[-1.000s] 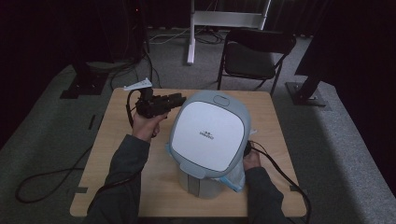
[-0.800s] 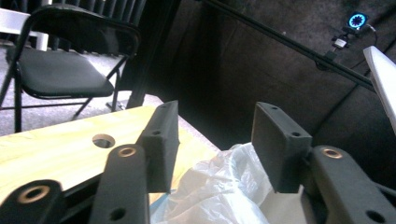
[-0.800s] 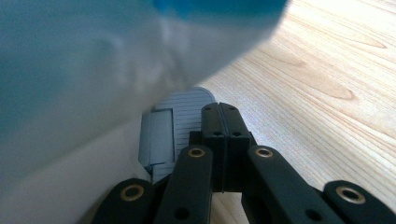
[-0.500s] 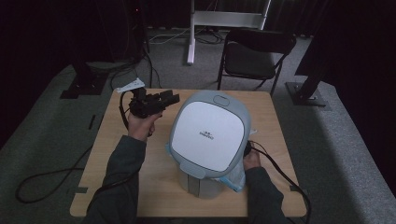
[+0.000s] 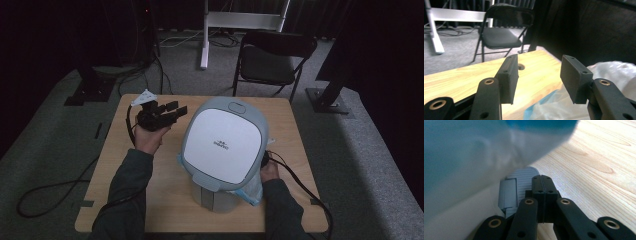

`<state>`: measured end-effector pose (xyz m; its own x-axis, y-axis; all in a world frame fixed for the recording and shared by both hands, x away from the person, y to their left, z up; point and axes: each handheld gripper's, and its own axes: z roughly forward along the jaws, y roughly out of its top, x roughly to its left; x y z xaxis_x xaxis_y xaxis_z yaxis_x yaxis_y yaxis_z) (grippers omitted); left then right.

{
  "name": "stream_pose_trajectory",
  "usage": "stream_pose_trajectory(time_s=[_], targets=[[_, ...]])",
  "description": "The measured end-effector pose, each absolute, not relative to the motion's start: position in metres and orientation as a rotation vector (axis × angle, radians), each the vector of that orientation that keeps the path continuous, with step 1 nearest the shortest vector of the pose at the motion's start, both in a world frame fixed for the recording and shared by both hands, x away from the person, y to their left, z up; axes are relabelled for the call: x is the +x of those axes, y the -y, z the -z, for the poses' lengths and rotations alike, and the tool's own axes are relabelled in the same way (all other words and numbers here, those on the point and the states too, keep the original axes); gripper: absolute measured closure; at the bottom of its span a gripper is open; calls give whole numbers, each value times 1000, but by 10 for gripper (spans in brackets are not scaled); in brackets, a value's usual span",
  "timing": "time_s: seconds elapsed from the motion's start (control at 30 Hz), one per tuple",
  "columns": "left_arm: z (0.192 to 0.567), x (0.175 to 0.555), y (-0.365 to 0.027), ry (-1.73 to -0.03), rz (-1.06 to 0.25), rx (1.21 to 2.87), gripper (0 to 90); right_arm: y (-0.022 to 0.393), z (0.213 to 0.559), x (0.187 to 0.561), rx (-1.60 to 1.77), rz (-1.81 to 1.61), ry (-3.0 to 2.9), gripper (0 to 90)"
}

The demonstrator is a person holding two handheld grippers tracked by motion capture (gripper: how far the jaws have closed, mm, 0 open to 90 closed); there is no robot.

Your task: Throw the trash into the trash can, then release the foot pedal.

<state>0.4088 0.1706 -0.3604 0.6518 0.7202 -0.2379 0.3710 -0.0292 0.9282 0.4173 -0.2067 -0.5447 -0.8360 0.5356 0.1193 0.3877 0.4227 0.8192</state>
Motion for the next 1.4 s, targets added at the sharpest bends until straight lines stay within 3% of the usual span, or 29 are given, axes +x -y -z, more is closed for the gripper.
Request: stream_pose_trajectory(time_s=[0.33,1.4], targets=[[384,407,-171,-965,-431,1702,495,207,545,417,821,-1380,-2511,900],[490,391,-185,-1136,-463,1837,494,207,544,415,803,-1372,-2508,900]])
